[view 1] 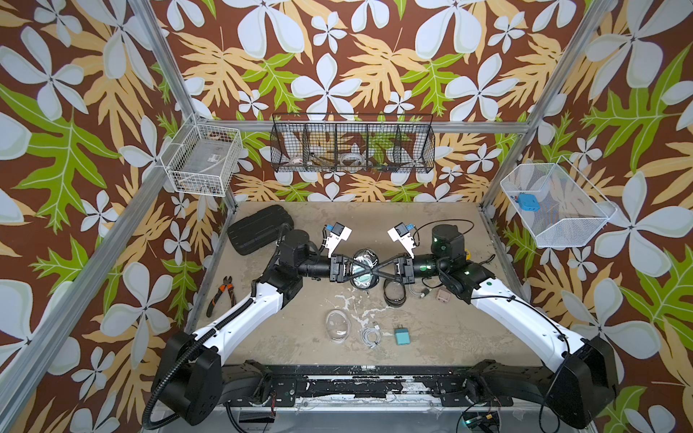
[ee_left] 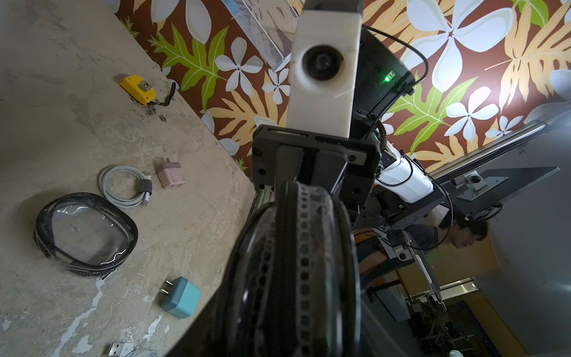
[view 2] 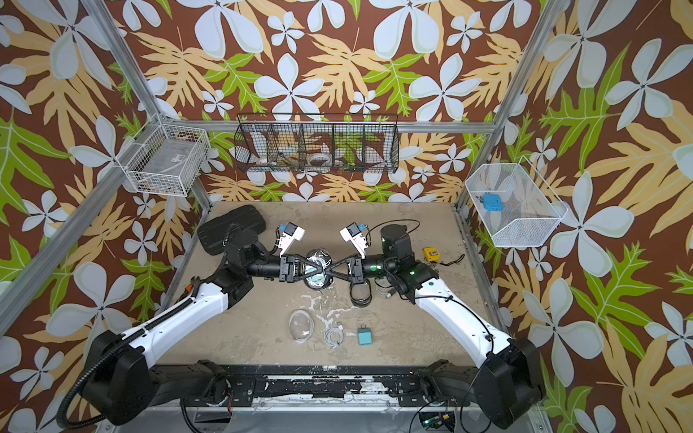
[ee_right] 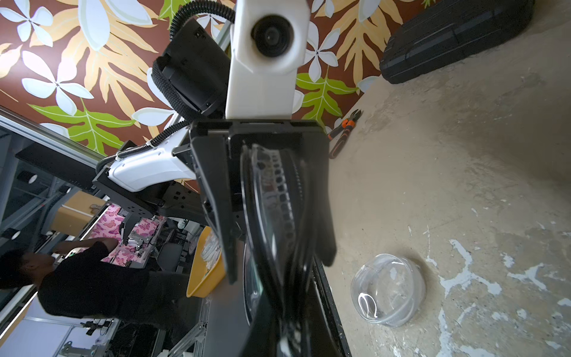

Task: Pack away charging kits
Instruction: Adjust the storage bag.

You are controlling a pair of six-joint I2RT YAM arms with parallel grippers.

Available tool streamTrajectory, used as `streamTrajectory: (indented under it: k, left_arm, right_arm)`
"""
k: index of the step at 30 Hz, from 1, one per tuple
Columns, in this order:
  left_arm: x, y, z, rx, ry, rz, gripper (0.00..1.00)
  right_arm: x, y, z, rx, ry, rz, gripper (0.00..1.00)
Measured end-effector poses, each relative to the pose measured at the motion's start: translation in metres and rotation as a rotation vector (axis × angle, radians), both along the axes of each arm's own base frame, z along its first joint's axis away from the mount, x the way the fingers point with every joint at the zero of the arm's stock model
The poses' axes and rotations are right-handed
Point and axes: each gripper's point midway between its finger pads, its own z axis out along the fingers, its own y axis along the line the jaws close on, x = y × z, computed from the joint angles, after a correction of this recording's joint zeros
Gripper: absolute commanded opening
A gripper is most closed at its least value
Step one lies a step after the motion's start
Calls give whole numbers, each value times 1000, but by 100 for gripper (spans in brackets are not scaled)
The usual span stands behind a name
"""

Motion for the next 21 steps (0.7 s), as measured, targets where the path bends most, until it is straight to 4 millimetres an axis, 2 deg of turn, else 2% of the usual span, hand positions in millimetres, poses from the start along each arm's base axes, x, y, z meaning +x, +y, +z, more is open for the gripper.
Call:
streamTrajectory:
  k: [7,15,21]
  left_arm:
    - [-5,8,-6,-95,87,59,64]
    - [7,15,20,-236,93,151,62]
    - [17,13,26,-255,105,172,52]
  right_arm:
    - [11,0,10,39,1,-68,0]
    - [14,3,11,50,8,-86,0]
    - [17,6,10,57,19,-95,0]
